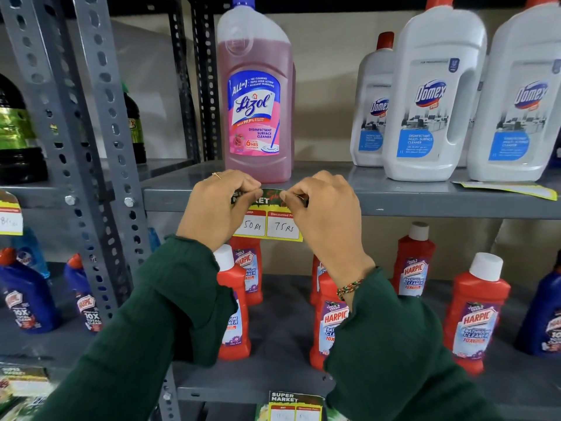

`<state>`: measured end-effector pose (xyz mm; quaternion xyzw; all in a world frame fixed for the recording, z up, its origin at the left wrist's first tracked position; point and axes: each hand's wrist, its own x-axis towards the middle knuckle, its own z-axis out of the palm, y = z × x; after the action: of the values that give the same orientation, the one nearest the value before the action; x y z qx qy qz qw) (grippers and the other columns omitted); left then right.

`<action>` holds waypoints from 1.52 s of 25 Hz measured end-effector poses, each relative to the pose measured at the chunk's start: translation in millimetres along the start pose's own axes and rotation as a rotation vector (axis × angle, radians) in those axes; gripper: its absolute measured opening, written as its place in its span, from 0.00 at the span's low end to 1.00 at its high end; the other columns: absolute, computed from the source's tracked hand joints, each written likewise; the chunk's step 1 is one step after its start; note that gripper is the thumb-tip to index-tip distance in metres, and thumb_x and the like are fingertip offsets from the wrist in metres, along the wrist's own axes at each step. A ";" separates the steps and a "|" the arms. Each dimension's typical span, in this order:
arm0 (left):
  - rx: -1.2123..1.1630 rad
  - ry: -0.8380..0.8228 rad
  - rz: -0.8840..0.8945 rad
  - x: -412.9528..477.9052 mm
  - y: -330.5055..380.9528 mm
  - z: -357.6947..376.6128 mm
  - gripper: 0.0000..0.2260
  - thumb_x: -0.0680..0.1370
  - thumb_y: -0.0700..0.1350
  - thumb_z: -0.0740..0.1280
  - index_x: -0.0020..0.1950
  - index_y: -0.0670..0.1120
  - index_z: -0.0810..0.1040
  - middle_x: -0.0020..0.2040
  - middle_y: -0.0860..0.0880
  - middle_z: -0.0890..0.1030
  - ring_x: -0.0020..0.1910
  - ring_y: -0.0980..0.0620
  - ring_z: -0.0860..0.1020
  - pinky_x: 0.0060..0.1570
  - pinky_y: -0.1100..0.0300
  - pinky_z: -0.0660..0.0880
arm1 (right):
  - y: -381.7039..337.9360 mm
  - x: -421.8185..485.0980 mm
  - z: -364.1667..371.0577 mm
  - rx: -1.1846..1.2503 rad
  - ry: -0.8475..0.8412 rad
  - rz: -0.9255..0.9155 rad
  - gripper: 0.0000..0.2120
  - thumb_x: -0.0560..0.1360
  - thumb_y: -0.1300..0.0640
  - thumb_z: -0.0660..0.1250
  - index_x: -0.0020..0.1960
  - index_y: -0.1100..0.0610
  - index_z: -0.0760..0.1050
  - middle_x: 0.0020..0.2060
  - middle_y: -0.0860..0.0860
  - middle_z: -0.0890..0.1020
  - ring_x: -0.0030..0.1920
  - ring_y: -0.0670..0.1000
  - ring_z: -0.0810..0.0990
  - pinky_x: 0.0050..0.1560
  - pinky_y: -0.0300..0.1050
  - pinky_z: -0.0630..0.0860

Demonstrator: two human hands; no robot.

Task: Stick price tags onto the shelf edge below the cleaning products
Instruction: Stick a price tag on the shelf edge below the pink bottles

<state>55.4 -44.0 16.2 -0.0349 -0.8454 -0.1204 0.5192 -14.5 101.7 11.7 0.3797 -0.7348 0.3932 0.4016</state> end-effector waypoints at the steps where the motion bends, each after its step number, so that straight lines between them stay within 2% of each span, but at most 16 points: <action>1: -0.002 0.006 0.007 -1.1 -0.9 1.9 0.02 0.73 0.37 0.70 0.41 0.39 0.79 0.44 0.46 0.83 0.44 0.52 0.77 0.44 0.66 0.71 | -0.4 0.4 -1.3 0.009 0.002 0.006 0.08 0.69 0.57 0.72 0.37 0.61 0.76 0.37 0.58 0.79 0.40 0.56 0.73 0.38 0.50 0.69; 3: 0.000 0.029 0.011 -5.2 -2.3 6.3 0.04 0.74 0.39 0.68 0.43 0.39 0.79 0.46 0.45 0.83 0.48 0.52 0.76 0.48 0.61 0.73 | -0.9 2.4 -5.3 0.016 0.015 0.026 0.11 0.68 0.55 0.73 0.44 0.60 0.75 0.45 0.58 0.79 0.48 0.58 0.74 0.46 0.52 0.73; 5: 0.018 0.060 0.027 -10.1 -3.1 10.9 0.07 0.75 0.43 0.64 0.44 0.39 0.78 0.48 0.44 0.83 0.53 0.53 0.75 0.53 0.59 0.72 | 0.2 5.0 -7.2 0.015 -0.017 0.062 0.18 0.69 0.53 0.71 0.54 0.60 0.74 0.54 0.59 0.79 0.59 0.58 0.72 0.61 0.54 0.68; 7: 0.034 0.074 0.048 -12.7 -3.9 14.5 0.10 0.75 0.45 0.61 0.44 0.39 0.77 0.50 0.44 0.83 0.56 0.51 0.75 0.58 0.55 0.70 | 2.4 6.4 -5.1 -0.013 -0.053 0.076 0.20 0.70 0.49 0.70 0.56 0.61 0.74 0.51 0.59 0.82 0.56 0.58 0.75 0.66 0.53 0.62; 9: 0.056 0.096 0.057 -12.8 -5.9 17.0 0.11 0.75 0.47 0.60 0.44 0.40 0.77 0.50 0.44 0.83 0.58 0.50 0.74 0.59 0.51 0.69 | 3.2 5.5 -1.4 -0.028 -0.009 0.049 0.19 0.69 0.48 0.69 0.52 0.62 0.77 0.40 0.58 0.85 0.45 0.59 0.80 0.65 0.55 0.64; 11: 0.073 0.118 0.038 -11.3 -6.9 19.4 0.13 0.76 0.49 0.60 0.45 0.41 0.78 0.51 0.44 0.83 0.58 0.50 0.74 0.59 0.50 0.68 | 2.9 4.8 0.3 -0.017 0.050 0.033 0.20 0.68 0.45 0.70 0.47 0.62 0.78 0.34 0.58 0.84 0.40 0.59 0.81 0.58 0.55 0.70; 15: 0.232 0.177 0.020 -8.9 -8.1 28.6 0.15 0.77 0.52 0.59 0.48 0.45 0.80 0.49 0.47 0.84 0.55 0.49 0.76 0.63 0.51 0.60 | 1.7 5.0 -0.3 -0.062 0.087 0.027 0.21 0.67 0.42 0.70 0.45 0.61 0.79 0.29 0.58 0.82 0.35 0.59 0.79 0.44 0.52 0.75; 17: 0.303 0.198 0.044 -9.0 -9.7 31.0 0.14 0.78 0.51 0.58 0.47 0.47 0.81 0.44 0.48 0.84 0.49 0.48 0.78 0.63 0.53 0.57 | 2.7 2.9 2.1 -0.068 0.122 -0.013 0.19 0.68 0.44 0.70 0.44 0.61 0.79 0.28 0.57 0.82 0.34 0.58 0.79 0.43 0.53 0.76; 20: 0.318 0.206 0.072 -5.2 -11.6 29.3 0.14 0.78 0.49 0.58 0.44 0.46 0.81 0.41 0.48 0.84 0.44 0.46 0.79 0.59 0.53 0.59 | 4.7 0.8 5.5 -0.052 0.160 -0.031 0.14 0.68 0.49 0.71 0.42 0.61 0.78 0.27 0.57 0.82 0.33 0.59 0.79 0.44 0.54 0.77; 24: 0.307 0.194 0.098 -2.7 -10.5 26.9 0.13 0.78 0.47 0.58 0.45 0.43 0.81 0.41 0.46 0.85 0.43 0.44 0.79 0.51 0.53 0.63 | 8.8 2.4 3.7 -0.029 0.145 -0.036 0.06 0.71 0.57 0.70 0.42 0.60 0.78 0.27 0.58 0.82 0.31 0.59 0.78 0.40 0.50 0.75; 28: 0.253 0.188 0.083 -2.6 -12.9 24.9 0.10 0.77 0.38 0.57 0.53 0.42 0.77 0.45 0.46 0.85 0.45 0.43 0.79 0.52 0.52 0.66 | 12.1 1.8 3.1 0.004 0.138 -0.063 0.04 0.72 0.62 0.64 0.42 0.61 0.76 0.25 0.57 0.79 0.27 0.53 0.68 0.33 0.44 0.65; 31: 0.192 0.181 0.042 -3.8 -10.1 22.1 0.18 0.74 0.28 0.56 0.60 0.42 0.72 0.48 0.41 0.82 0.44 0.44 0.79 0.47 0.52 0.70 | 14.0 3.8 0.8 0.001 0.069 -0.083 0.05 0.71 0.68 0.64 0.46 0.62 0.75 0.26 0.58 0.79 0.27 0.55 0.69 0.32 0.46 0.65; 32: 0.151 0.180 0.023 -4.0 -7.9 19.4 0.20 0.74 0.26 0.56 0.62 0.43 0.70 0.52 0.39 0.80 0.43 0.46 0.78 0.45 0.54 0.70 | 16.6 5.5 -1.3 0.025 0.019 -0.083 0.09 0.71 0.70 0.63 0.49 0.62 0.74 0.30 0.59 0.81 0.29 0.58 0.73 0.33 0.48 0.69; 34: 0.098 0.174 -0.005 -1.8 -4.6 11.6 0.22 0.74 0.25 0.55 0.64 0.44 0.69 0.59 0.38 0.75 0.43 0.50 0.77 0.43 0.56 0.70 | 24.6 8.2 -11.6 0.159 -0.061 -0.069 0.16 0.69 0.73 0.60 0.54 0.61 0.71 0.43 0.60 0.83 0.41 0.61 0.80 0.42 0.53 0.76; 36: 0.101 0.155 -0.086 3.1 -1.2 5.5 0.22 0.75 0.26 0.55 0.66 0.44 0.67 0.57 0.37 0.76 0.44 0.55 0.73 0.45 0.60 0.68 | 39.3 11.0 -29.7 0.236 -0.031 -0.020 0.20 0.69 0.74 0.57 0.57 0.58 0.71 0.49 0.60 0.81 0.49 0.58 0.79 0.49 0.56 0.76; 38: 0.129 0.166 -0.160 9.4 6.4 5.3 0.19 0.77 0.31 0.54 0.66 0.43 0.66 0.57 0.37 0.76 0.49 0.52 0.72 0.47 0.58 0.67 | 63.7 16.4 -56.2 0.150 0.097 0.059 0.18 0.71 0.72 0.57 0.57 0.56 0.71 0.49 0.59 0.80 0.51 0.58 0.76 0.52 0.51 0.72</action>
<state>47.6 -37.1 23.3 0.0760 -0.8055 -0.1093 0.5774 -60.2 172.9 29.6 0.3676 -0.6938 0.4768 0.3952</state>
